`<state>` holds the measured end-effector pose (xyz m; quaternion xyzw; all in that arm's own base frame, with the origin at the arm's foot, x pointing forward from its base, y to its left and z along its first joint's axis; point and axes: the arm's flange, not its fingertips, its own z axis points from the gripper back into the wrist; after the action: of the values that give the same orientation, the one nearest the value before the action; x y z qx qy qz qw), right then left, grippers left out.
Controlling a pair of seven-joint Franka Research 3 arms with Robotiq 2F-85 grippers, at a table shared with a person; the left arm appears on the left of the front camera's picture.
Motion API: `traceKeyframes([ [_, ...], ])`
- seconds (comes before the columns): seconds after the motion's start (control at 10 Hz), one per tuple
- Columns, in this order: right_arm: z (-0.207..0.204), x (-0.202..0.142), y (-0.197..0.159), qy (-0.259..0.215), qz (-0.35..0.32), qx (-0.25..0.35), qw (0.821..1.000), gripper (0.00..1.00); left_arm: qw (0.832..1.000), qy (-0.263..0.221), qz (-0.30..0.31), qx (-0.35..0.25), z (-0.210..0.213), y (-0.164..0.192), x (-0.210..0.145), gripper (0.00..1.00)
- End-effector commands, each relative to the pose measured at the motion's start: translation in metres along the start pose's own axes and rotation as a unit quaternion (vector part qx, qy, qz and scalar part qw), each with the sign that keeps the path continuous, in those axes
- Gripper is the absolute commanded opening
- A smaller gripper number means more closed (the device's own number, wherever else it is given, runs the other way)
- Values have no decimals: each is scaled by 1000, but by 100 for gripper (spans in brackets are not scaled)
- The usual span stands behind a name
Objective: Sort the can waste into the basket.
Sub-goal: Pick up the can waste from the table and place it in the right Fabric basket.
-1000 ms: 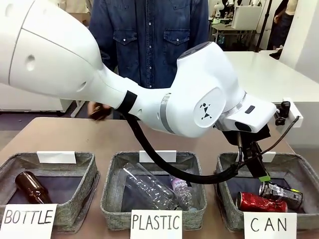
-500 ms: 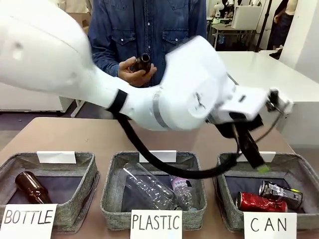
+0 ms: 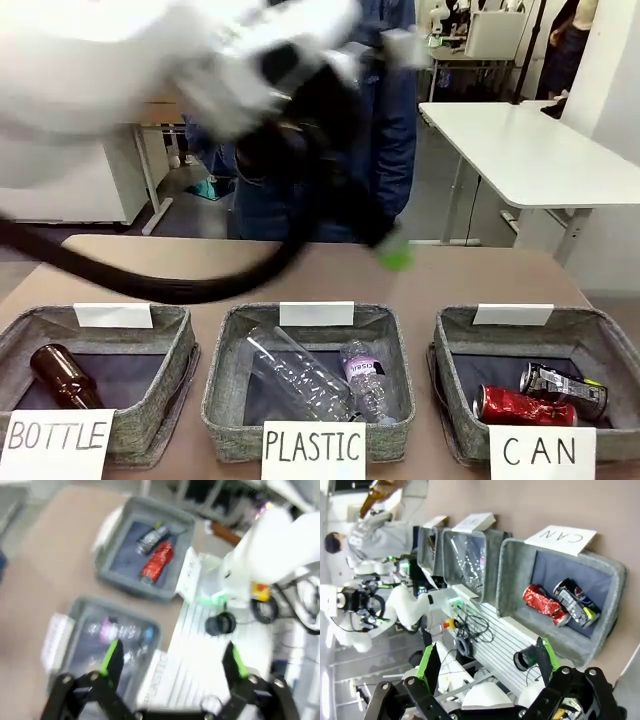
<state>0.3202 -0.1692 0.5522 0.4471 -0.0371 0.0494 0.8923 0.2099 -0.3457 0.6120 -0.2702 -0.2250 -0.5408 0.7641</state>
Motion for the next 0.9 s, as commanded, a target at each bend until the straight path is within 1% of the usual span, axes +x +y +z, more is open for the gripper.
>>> traceKeyframes([
  [0.0, -5, 7, 16, 16, -12, -13, 1000, 100, 987, -8, 135, 87, 97, 6, -80, 100],
  [0.1, -16, 11, 28, 26, 2, -8, 1000, 100, 979, -36, 192, 57, 127, 31, -108, 100],
  [0.2, -29, 14, 44, 40, 23, -6, 999, 100, 950, -66, 296, 78, 152, 62, -140, 100],
  [0.3, -42, 15, 61, 48, 35, -3, 998, 100, 916, -76, 386, 80, 170, 91, -177, 100],
  [0.4, -56, 15, 85, 46, 49, 39, 997, 100, 876, -77, 469, 76, 180, 113, -219, 100],
  [0.5, -64, 13, 102, 50, 65, 82, 993, 100, 846, -119, 515, 61, 186, 126, -259, 100],
  [0.6, -67, 15, 112, 50, 70, 127, 988, 100, 814, -181, 548, 61, 188, 131, -294, 100],
  [0.7, -68, 22, 114, 36, 54, 140, 988, 100, 789, -279, 540, 86, 195, 130, -319, 100],
  [0.8, -73, 29, 109, 28, 33, 112, 993, 100, 781, -385, 481, 104, 203, 121, -338, 100],
])
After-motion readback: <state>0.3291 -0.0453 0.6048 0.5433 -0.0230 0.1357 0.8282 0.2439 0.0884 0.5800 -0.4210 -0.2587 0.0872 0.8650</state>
